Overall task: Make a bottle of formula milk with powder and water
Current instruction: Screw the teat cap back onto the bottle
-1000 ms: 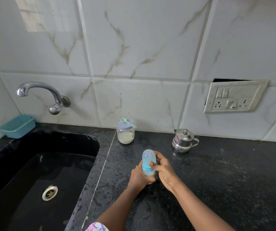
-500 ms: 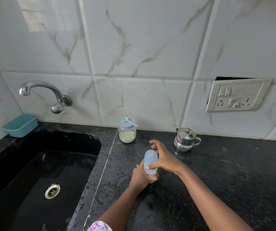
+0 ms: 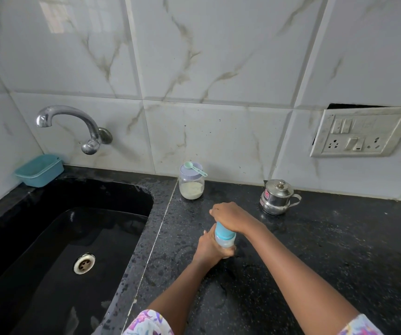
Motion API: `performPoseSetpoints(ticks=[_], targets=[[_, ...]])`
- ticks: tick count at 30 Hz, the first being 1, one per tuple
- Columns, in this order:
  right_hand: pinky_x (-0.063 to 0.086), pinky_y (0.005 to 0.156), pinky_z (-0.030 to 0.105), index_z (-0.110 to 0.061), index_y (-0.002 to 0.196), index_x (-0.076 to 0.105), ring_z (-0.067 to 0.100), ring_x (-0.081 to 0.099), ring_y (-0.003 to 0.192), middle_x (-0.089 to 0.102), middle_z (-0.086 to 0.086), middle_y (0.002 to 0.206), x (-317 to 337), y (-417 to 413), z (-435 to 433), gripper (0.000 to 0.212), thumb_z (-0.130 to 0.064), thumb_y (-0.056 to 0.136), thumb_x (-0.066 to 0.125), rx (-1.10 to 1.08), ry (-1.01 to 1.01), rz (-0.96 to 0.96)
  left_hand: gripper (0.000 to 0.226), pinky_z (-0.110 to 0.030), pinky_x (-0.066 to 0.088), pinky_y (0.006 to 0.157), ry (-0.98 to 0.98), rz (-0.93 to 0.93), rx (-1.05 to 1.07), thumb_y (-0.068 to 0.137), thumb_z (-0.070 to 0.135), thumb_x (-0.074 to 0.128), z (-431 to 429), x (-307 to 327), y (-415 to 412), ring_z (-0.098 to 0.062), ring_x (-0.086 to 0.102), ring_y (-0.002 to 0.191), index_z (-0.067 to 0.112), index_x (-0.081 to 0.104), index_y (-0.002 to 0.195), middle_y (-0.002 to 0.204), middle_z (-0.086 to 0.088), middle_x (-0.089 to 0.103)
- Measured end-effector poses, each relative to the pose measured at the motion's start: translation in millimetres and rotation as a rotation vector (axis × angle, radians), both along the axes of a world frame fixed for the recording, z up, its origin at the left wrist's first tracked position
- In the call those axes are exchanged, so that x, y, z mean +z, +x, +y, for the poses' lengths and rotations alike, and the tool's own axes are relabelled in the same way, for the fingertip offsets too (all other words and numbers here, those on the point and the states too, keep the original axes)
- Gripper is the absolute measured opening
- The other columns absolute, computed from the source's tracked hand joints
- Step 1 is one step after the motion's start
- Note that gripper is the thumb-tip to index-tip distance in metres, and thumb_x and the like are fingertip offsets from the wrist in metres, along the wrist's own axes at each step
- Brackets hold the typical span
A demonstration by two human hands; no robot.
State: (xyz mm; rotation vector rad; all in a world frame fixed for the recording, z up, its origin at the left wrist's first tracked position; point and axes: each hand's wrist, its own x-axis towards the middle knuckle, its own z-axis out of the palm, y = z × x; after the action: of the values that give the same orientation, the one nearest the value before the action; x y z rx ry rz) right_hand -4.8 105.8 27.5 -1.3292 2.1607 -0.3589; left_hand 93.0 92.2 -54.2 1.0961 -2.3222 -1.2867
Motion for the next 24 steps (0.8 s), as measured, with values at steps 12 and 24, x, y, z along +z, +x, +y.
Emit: performPoseSetpoints(ticks=[12,24], targets=[[0.031,0.063,0.033,-0.013,0.062,0.037,0.02,0.041,0.067,0.043,0.009,0.071,-9.1,-4.6,-2.5,0.025,-0.012,0.085,0.047,-0.012,-0.132,-0.086,0.061,-0.039,-0.001,0.12,-0.116,-0.036,-0.062,0.078,0.031,0.068,-4.4,-7.7,-1.8,-0.015,0.05,0.121,0.018,0.042,0.132,0.124,0.001,0.059],[0.028,0.06,0.034,-0.016,0.056,0.029,0.019,0.036,0.062,0.035,0.001,0.061,-13.0,-2.2,-1.2,0.035,-0.012,0.086,0.047,-0.036,-0.184,-0.056,0.058,-0.034,-0.001,0.119,-0.123,0.017,-0.021,0.075,0.031,0.071,-6.4,-16.8,-2.9,-0.014,0.054,0.115,0.018,0.046,0.126,0.114,0.003,0.064]])
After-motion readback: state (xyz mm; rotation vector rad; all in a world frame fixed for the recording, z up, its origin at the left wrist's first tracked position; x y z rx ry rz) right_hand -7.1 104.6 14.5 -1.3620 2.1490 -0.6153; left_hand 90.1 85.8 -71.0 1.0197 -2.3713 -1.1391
